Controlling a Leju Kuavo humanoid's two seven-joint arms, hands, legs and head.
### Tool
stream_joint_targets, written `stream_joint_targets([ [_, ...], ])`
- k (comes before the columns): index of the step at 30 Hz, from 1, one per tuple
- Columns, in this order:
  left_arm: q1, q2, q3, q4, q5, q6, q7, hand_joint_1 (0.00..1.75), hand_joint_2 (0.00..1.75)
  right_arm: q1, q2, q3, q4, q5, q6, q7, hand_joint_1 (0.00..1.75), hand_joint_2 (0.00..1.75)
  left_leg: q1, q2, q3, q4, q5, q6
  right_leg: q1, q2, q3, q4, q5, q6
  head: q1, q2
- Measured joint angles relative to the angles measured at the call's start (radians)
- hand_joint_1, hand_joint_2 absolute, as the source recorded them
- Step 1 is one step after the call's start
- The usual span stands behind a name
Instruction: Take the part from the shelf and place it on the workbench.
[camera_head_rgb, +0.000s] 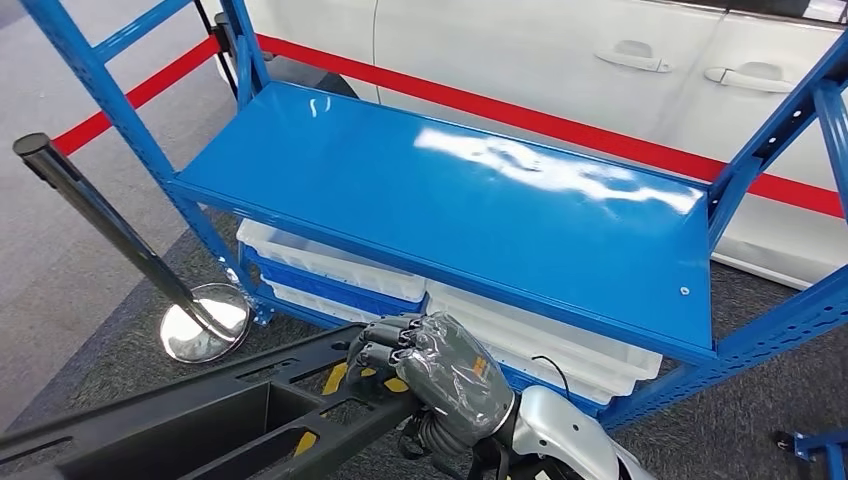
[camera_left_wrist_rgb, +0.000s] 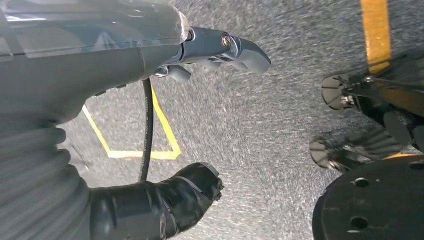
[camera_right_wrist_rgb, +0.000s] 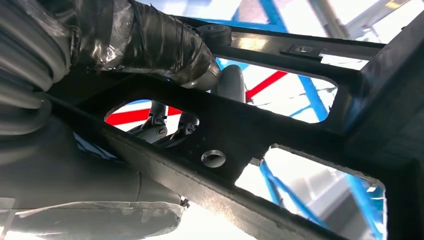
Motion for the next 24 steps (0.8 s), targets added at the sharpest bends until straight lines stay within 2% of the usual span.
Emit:
stream_joint_targets([
  [1, -0.002, 0.000, 0.000, 0.000, -0.001, -0.001, 0.000, 0.00, 1.75, -0.004, 0.000, 0.002, 0.000, -0.002, 0.002, 0.001, 1.75, 1.75, 0.002, -0.011, -0.004, -0.003, 0.011, -0.006, 0.002, 0.014, 0.023, -0.041, 0.001, -0.005, 0.001, 0.000],
  [2, -0.003, 0.000, 0.000, 0.000, -0.002, -0.001, 0.001, 0.00, 1.75, -0.008, 0.000, 0.004, 0.001, -0.004, 0.003, 0.002, 1.75, 1.75, 0.004, -0.021, -0.007, -0.008, 0.022, -0.014, 0.004, 0.014, 0.028, -0.058, 0.001, -0.005, 0.003, 0.000],
  [3, -0.002, 0.001, 0.000, 0.000, -0.003, -0.002, 0.002, 0.00, 1.75, -0.012, 0.000, 0.008, 0.002, -0.006, 0.004, 0.003, 1.75, 1.75, 0.005, -0.032, -0.009, -0.015, 0.034, -0.022, 0.004, 0.002, 0.024, -0.062, 0.011, -0.004, 0.005, 0.000],
  [4, -0.003, 0.001, 0.000, 0.001, -0.005, -0.002, 0.002, 0.00, 1.75, -0.017, 0.001, 0.011, 0.004, -0.008, 0.005, 0.003, 1.75, 1.75, 0.005, -0.031, -0.013, -0.014, 0.036, -0.027, 0.003, -0.011, 0.019, -0.069, 0.022, -0.006, 0.006, 0.000],
  [5, -0.005, 0.002, 0.000, 0.001, -0.007, -0.003, 0.004, 0.00, 1.75, -0.022, 0.004, 0.015, 0.007, -0.010, 0.008, 0.004, 1.75, 1.75, 0.004, -0.016, -0.021, -0.004, 0.020, -0.031, 0.000, -0.025, 0.013, -0.076, 0.034, -0.011, 0.004, 0.000],
  [6, -0.007, 0.002, -0.001, 0.002, -0.010, -0.003, 0.006, 0.00, 1.75, -0.026, 0.007, 0.018, 0.010, -0.011, 0.012, 0.005, 1.75, 1.75, 0.003, 0.007, -0.032, 0.023, -0.016, -0.036, -0.003, -0.039, 0.004, -0.082, 0.047, -0.015, 0.001, 0.000],
  [7, -0.011, 0.003, -0.001, 0.002, -0.013, -0.004, 0.008, 0.00, 1.75, -0.028, 0.010, 0.021, 0.012, -0.012, 0.016, 0.005, 1.75, 1.75, 0.005, 0.035, -0.046, 0.071, -0.068, -0.040, -0.005, -0.054, -0.007, -0.084, 0.058, -0.019, -0.002, 0.000],
  [8, -0.015, 0.003, -0.001, 0.002, -0.015, -0.005, 0.010, 0.00, 1.75, -0.030, 0.013, 0.023, 0.014, -0.013, 0.019, 0.006, 1.75, 1.75, 0.008, 0.053, -0.062, 0.133, -0.119, -0.046, -0.005, -0.068, -0.020, -0.084, 0.067, -0.021, -0.005, 0.000],
  [9, -0.020, 0.004, -0.001, 0.002, -0.016, -0.005, 0.012, 0.00, 1.75, -0.032, 0.015, 0.025, 0.017, -0.013, 0.021, 0.006, 1.75, 1.75, 0.011, 0.061, -0.075, 0.199, -0.154, -0.054, -0.005, -0.085, -0.034, -0.081, 0.076, -0.020, -0.005, 0.000],
  [10, -0.024, 0.004, -0.001, 0.002, -0.017, -0.005, 0.012, 0.00, 1.75, -0.034, 0.017, 0.027, 0.019, -0.013, 0.021, 0.006, 1.75, 1.75, 0.015, 0.065, -0.079, 0.250, -0.162, -0.062, -0.005, -0.102, -0.050, -0.076, 0.085, -0.017, -0.005, 0.000],
  [11, -0.027, 0.004, -0.001, 0.002, -0.017, -0.006, 0.012, 0.00, 1.75, -0.035, 0.019, 0.029, 0.020, -0.013, 0.021, 0.007, 1.75, 1.75, 0.020, 0.068, -0.070, 0.274, -0.147, -0.069, -0.006, -0.118, -0.066, -0.069, 0.092, -0.013, -0.005, 0.000],
  [12, -0.029, 0.005, -0.002, 0.002, -0.018, -0.006, 0.012, 0.00, 1.75, -0.037, 0.020, 0.031, 0.021, -0.013, 0.021, 0.007, 1.75, 1.75, 0.024, 0.073, -0.044, 0.265, -0.118, -0.075, -0.008, -0.133, -0.084, -0.059, 0.098, -0.009, -0.005, 0.000],
  [13, -0.031, 0.006, -0.002, 0.002, -0.018, -0.006, 0.013, 0.00, 1.75, -0.039, 0.021, 0.032, 0.022, -0.013, 0.021, 0.007, 1.75, 1.75, 0.028, 0.085, 0.001, 0.220, -0.093, -0.081, -0.010, -0.147, -0.099, -0.047, 0.101, -0.005, -0.005, 0.000],
  [14, -0.033, 0.006, -0.002, 0.002, -0.018, -0.006, 0.013, 0.00, 1.75, -0.042, 0.022, 0.032, 0.022, -0.013, 0.021, 0.007, 1.75, 1.75, 0.028, 0.106, 0.056, 0.152, -0.090, -0.085, -0.010, -0.159, -0.114, -0.034, 0.104, 0.000, -0.007, 0.000],
  [15, -0.035, 0.008, -0.002, 0.002, -0.019, -0.006, 0.013, 0.00, 1.75, -0.045, 0.024, 0.032, 0.022, -0.013, 0.021, 0.008, 1.75, 1.75, 0.026, 0.125, 0.101, 0.088, -0.099, -0.080, -0.009, -0.170, -0.125, -0.021, 0.106, 0.005, -0.007, 0.000],
  [16, -0.036, 0.009, -0.002, 0.002, -0.019, -0.006, 0.013, 0.00, 1.75, -0.048, 0.025, 0.033, 0.022, -0.013, 0.020, 0.008, 1.75, 1.75, 0.022, 0.139, 0.130, 0.039, -0.114, -0.072, -0.007, -0.180, -0.131, -0.012, 0.108, 0.011, -0.007, 0.000],
  [17, -0.037, 0.009, -0.002, 0.002, -0.019, -0.006, 0.014, 0.00, 1.75, -0.050, 0.026, 0.033, 0.022, -0.013, 0.020, 0.008, 1.75, 1.75, 0.017, 0.142, 0.139, 0.014, -0.127, -0.060, -0.005, -0.190, -0.134, -0.007, 0.112, 0.017, -0.008, 0.000],
  [18, -0.034, 0.010, -0.002, 0.002, -0.019, -0.007, 0.014, 0.00, 1.75, -0.051, 0.026, 0.033, 0.023, -0.013, 0.021, 0.009, 1.75, 1.75, 0.014, 0.134, 0.132, 0.010, -0.124, -0.043, -0.006, -0.201, -0.133, -0.007, 0.117, 0.024, -0.007, 0.000],
  [19, -0.032, 0.010, -0.002, 0.002, -0.019, -0.007, 0.014, 0.00, 1.75, -0.051, 0.026, 0.034, 0.024, -0.013, 0.021, 0.009, 1.75, 1.75, 0.014, 0.126, 0.123, 0.008, -0.117, -0.032, -0.009, -0.200, -0.134, -0.005, 0.118, 0.032, -0.007, 0.000],
  [20, -0.031, 0.010, -0.002, 0.002, -0.019, -0.008, 0.014, 0.00, 1.75, -0.051, 0.027, 0.035, 0.025, -0.013, 0.021, 0.009, 1.75, 1.75, 0.014, 0.118, 0.115, 0.007, -0.107, -0.021, -0.012, -0.182, -0.138, 0.003, 0.103, 0.040, -0.007, 0.000],
  [21, -0.032, 0.010, -0.002, 0.002, -0.020, -0.008, 0.014, 0.00, 1.75, -0.051, 0.027, 0.036, 0.026, -0.013, 0.021, 0.009, 1.75, 1.75, 0.014, 0.111, 0.104, 0.005, -0.095, -0.011, -0.015, -0.152, -0.146, 0.027, 0.069, 0.046, -0.007, 0.000],
  [22, -0.034, 0.010, -0.002, 0.003, -0.021, -0.008, 0.015, 0.00, 1.75, -0.051, 0.027, 0.037, 0.027, -0.014, 0.021, 0.009, 1.75, 1.75, 0.014, 0.103, 0.092, 0.005, -0.083, -0.003, -0.017, -0.116, -0.157, 0.066, 0.018, 0.049, -0.007, 0.000],
  [23, -0.037, 0.010, -0.002, 0.003, -0.021, -0.008, 0.016, 0.00, 1.75, -0.051, 0.027, 0.038, 0.027, -0.014, 0.021, 0.010, 1.75, 1.75, 0.011, 0.093, 0.077, 0.005, -0.070, 0.003, -0.017, -0.087, -0.167, 0.117, -0.037, 0.049, -0.007, 0.000],
  [24, -0.039, 0.011, -0.002, 0.003, -0.022, -0.008, 0.017, 0.00, 1.75, -0.051, 0.027, 0.039, 0.028, -0.015, 0.021, 0.010, 1.75, 1.75, 0.008, 0.080, 0.060, 0.005, -0.056, 0.007, -0.016, -0.071, -0.174, 0.170, -0.080, 0.045, -0.007, 0.000],
])
